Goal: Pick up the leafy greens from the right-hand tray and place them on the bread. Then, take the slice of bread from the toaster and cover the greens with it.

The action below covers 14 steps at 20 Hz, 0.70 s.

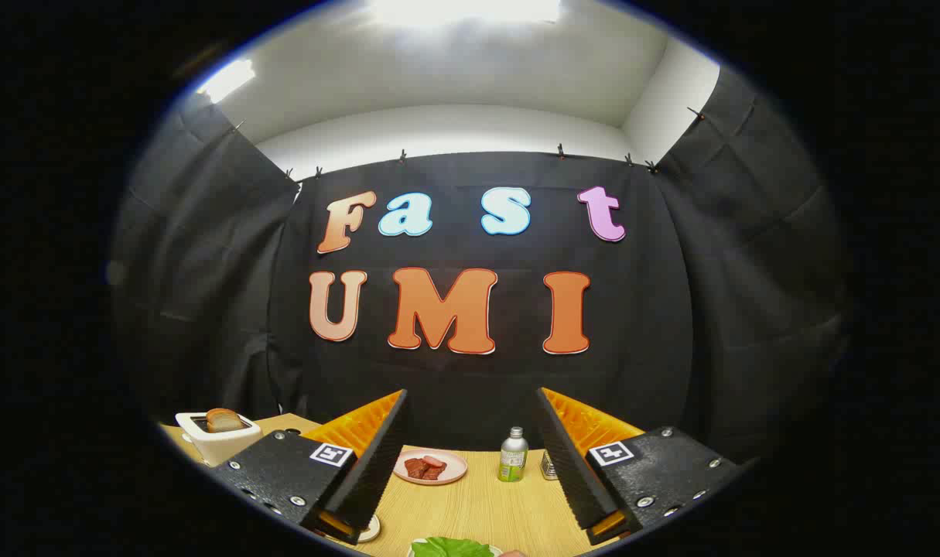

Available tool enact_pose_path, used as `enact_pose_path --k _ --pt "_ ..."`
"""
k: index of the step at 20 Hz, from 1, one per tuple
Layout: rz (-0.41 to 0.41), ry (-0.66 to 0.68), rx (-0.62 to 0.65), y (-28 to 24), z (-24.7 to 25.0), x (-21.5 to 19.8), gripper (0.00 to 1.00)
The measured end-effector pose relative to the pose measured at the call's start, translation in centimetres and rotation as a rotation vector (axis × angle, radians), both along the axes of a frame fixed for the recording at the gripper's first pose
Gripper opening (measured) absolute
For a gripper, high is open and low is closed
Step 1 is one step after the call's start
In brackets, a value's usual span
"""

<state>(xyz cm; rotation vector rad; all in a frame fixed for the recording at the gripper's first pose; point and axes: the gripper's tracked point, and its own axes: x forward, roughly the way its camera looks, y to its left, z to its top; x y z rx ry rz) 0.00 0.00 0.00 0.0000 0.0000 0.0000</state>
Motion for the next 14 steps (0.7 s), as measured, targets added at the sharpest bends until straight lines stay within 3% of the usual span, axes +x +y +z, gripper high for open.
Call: enact_pose_path --k 14 --pt "0.029 -0.003 -0.017 1.3 0.8 -0.5 0.95"
